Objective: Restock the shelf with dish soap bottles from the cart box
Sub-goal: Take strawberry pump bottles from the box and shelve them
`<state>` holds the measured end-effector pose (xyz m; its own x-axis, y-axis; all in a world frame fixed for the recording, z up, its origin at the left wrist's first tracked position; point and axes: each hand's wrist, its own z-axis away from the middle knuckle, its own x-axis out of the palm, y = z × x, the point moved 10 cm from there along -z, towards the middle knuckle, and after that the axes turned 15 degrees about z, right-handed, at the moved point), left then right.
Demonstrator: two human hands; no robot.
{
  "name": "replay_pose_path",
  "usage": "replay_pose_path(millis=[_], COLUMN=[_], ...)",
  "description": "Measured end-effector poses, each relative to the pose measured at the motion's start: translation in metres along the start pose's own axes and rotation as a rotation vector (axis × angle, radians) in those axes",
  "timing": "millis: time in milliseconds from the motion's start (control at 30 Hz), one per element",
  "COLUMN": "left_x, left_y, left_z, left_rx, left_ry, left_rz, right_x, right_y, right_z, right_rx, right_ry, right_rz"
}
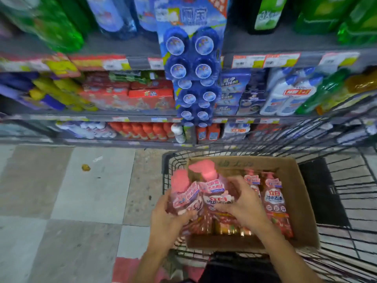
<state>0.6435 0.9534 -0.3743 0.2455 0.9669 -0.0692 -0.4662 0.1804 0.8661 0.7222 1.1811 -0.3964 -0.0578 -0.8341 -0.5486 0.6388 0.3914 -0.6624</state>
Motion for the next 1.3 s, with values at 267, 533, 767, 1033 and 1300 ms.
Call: replay_pose_path(millis=[267,533,767,1033,1300], left_x=[-0.144,-0.279,-0.364,-0.422,-0.436], left_y=[0.102,0.166,0.234,0.316,0.397], left_z=[0.031,0.061,0.095,0.101,0.050], left_rx=[0.304,0.486,0.654,0.795,0.854], left_ry=[-0.057,-0.062,-0.017,0.025,-0.034], left_rz=[0.161,0.262,0.324,0.354,0.391], right_x=[0.038,0.099,0.119,0.107,0.071], right_y=[-0.157,-0.288,-0.399,-0.512,-0.583], right_z=[0.067,0.118,0.144,0.162,0.124], right_rx=[-0.241,-0.478,-0.685,-0.876,-0.934], right_ry=[0.062,0.086,0.058,0.055,0.147], right_rz=[-0.108,-0.211,-0.210,-0.338,-0.390])
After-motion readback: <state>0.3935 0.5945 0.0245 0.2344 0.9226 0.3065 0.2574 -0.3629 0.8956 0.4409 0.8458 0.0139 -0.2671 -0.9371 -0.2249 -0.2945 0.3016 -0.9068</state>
